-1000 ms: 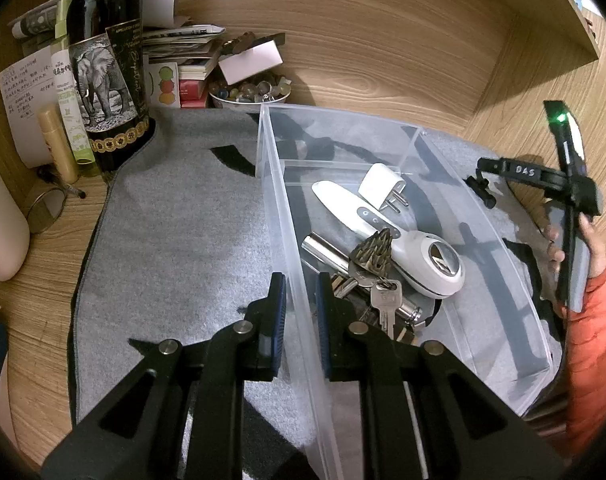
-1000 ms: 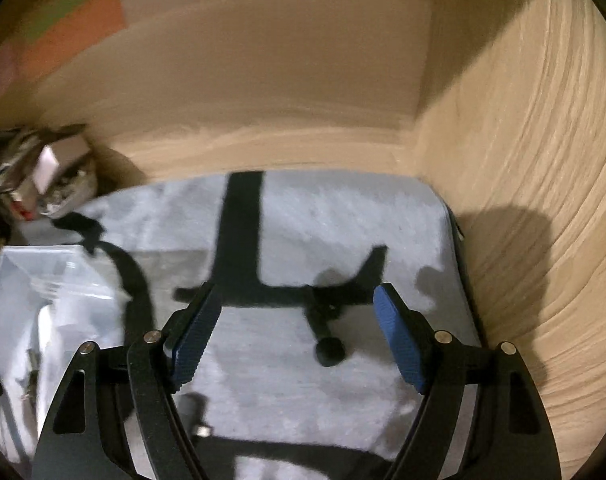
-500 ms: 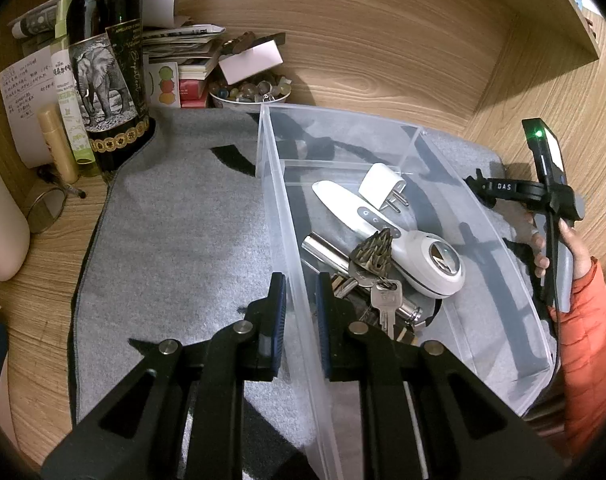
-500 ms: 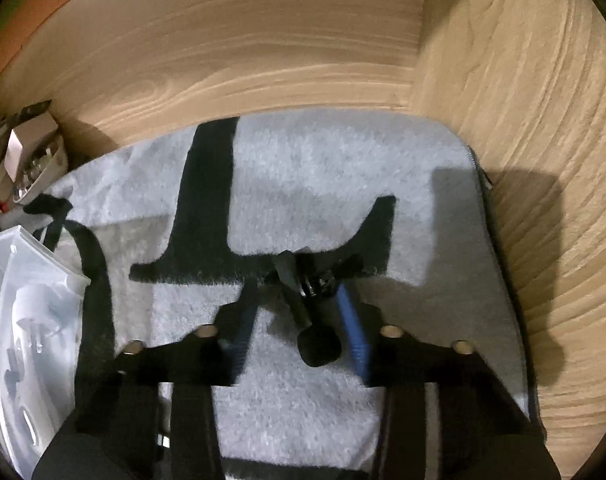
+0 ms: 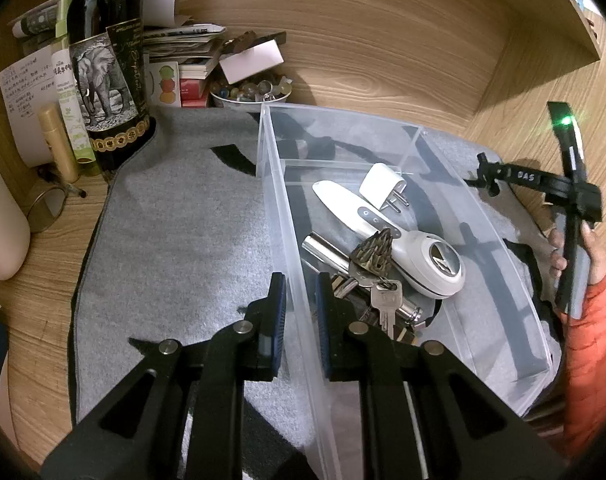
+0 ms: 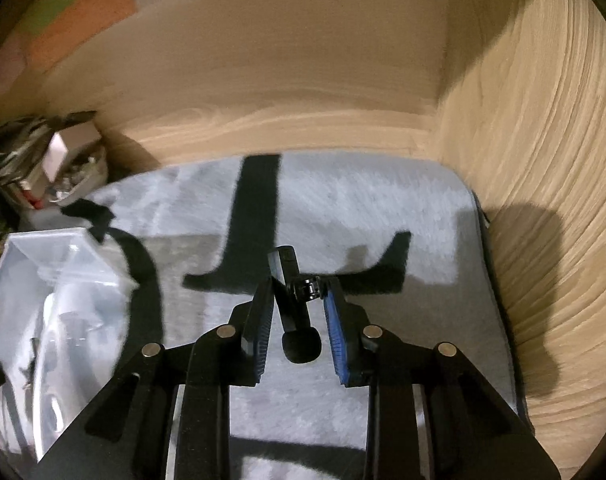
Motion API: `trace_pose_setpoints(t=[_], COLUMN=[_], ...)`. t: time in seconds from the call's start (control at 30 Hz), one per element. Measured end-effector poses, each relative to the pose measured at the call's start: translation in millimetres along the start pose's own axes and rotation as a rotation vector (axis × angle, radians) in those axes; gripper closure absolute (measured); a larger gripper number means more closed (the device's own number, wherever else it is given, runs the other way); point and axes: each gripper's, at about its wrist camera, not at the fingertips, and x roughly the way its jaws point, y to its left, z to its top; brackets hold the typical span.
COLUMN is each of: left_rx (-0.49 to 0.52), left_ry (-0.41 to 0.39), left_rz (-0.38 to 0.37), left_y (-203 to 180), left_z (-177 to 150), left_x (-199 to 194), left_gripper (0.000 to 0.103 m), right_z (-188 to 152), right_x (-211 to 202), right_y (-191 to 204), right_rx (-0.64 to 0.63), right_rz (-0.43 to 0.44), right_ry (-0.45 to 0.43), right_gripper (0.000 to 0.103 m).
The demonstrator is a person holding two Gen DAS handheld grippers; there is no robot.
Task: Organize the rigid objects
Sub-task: 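Move the right tool to the mat and grasp the black cable clip, then carry the black cable clip into the clear box and release it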
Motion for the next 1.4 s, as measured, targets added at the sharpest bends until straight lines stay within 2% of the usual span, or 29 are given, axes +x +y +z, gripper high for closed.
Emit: trace_pose_setpoints(t=[0.27,0.73,1.0,1.27,1.4], left_rx=[-0.003,-0.004,-0.004,-0.005,-0.005], left_ry=[0.000,0.001,0.001,0.002,0.002], left_rz=[-0.001,-0.002,0.000,0.000,-0.001], left_y=[0,1,1,1,1], left_z=[0,0,0,0,0], left_x=[0,0,0,0,0], left_gripper=[0.090,0.090,0.090,0.090,0.090], right_z=[6,2,-15,-36,-39], right_x=[-41,-80,-81,-67,-67], right_y=[27,87,127,154,155], right_rx=[-0.080,-0.223,-0.320,-0.426,-0.437], right_rz=[0.049,0.151,0.231,0.258,0.246], right_ry=[-0.084,-0.186,-0.159,-0.089,-0.086], right_gripper=[0.080,0.080,0.080,0.080,0.080])
